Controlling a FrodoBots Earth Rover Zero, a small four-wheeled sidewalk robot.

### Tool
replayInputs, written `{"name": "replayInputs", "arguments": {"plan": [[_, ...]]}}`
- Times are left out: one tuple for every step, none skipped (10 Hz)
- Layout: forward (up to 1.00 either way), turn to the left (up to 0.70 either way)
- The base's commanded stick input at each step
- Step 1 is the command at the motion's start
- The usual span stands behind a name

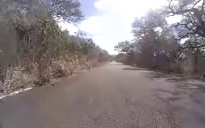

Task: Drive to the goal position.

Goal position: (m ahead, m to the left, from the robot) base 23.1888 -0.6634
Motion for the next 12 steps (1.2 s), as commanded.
{"name": "replayInputs", "arguments": {"plan": [[0.50, 0.00], [0.50, 0.00], [0.50, 0.00], [0.50, 0.00], [0.50, 0.00], [0.50, 0.00], [0.50, 0.00], [0.50, 0.00], [0.50, 0.00], [0.50, 0.00], [0.50, 0.00], [0.50, 0.00]]}}
